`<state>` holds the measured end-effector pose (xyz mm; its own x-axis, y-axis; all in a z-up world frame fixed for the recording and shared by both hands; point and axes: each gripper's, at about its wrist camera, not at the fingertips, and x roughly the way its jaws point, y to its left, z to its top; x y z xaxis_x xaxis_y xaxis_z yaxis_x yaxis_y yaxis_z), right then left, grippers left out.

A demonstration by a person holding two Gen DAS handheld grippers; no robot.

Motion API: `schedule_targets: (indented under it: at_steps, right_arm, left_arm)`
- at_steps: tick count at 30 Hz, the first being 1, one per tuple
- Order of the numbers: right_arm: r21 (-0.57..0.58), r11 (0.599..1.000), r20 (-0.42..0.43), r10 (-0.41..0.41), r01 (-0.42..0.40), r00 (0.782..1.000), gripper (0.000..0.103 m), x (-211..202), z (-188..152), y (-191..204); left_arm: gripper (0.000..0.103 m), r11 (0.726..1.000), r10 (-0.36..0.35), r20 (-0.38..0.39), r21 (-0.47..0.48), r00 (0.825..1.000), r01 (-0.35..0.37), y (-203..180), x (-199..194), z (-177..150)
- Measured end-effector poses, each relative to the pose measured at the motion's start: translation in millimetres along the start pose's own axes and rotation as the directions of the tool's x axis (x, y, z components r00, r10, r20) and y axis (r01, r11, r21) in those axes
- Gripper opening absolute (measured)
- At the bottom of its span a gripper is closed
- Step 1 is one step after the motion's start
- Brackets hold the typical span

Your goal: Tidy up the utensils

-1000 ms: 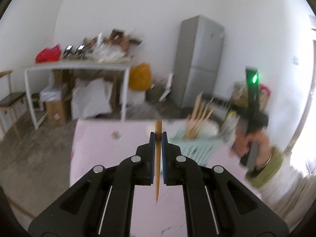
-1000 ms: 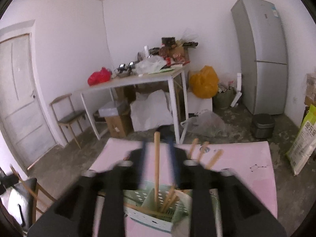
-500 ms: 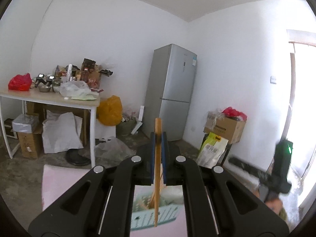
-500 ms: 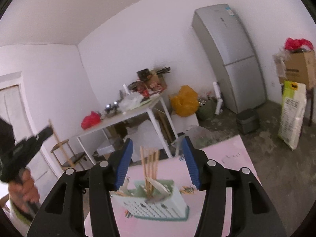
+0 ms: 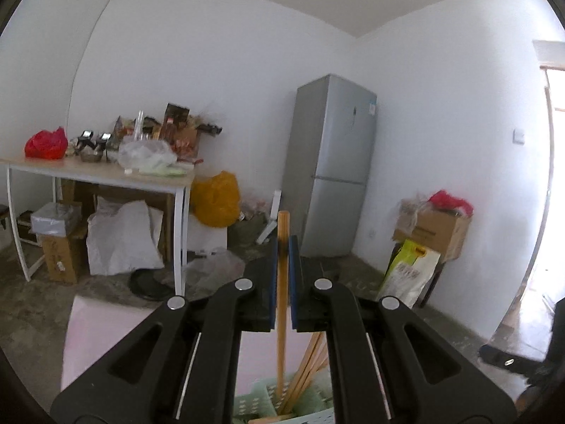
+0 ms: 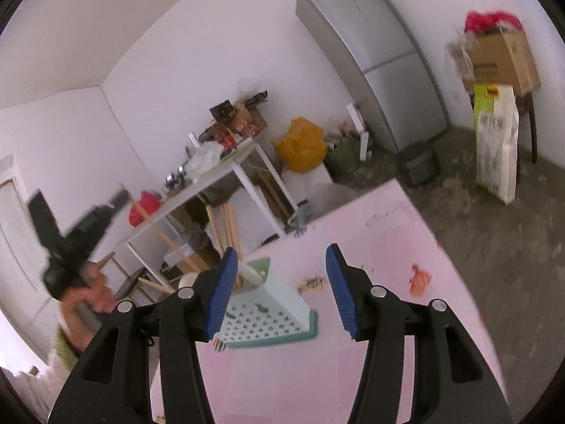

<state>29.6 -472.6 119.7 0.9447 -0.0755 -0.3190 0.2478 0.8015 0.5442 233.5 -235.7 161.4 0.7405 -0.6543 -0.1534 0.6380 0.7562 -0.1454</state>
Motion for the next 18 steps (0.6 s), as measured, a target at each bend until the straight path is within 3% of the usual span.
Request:
schedule_targets:
  at_steps: [4, 6, 8, 13, 18]
  right_arm:
    - [0.017, 1.0, -0.051, 0.001, -0.001, 0.999, 0.051, 7, -15, -5]
    - [0.015, 1.0, -0.074, 0.002, -0.001, 0.997, 0.051, 12, -18, -5]
    - [0.016, 1.0, -0.095, 0.01, -0.009, 0.995, 0.051, 18, -18, -5]
    - [0.051, 0.998, -0.134, 0.046, -0.04, 0.99, 0.052, 35, -16, -7]
    - [0.225, 0.97, -0.167, 0.13, -0.09, 0.977, 0.055, 64, -16, -32]
  left_arm:
    - [0.005, 0.999, 0.01, -0.078, -0.039, 0.997, -0.013, 10, 10, -25]
    - [0.015, 0.999, 0.006, -0.085, -0.049, 0.996, -0.01, 14, 3, -30]
    - [0.036, 0.999, 0.01, -0.065, -0.047, 0.998, -0.013, 18, -14, -31]
    - [0.058, 1.0, -0.014, -0.042, -0.028, 0.999, 0.013, 30, -60, -35]
    - [0.074, 0.996, -0.087, -0.099, -0.008, 0.991, 0.086, 43, -98, -58]
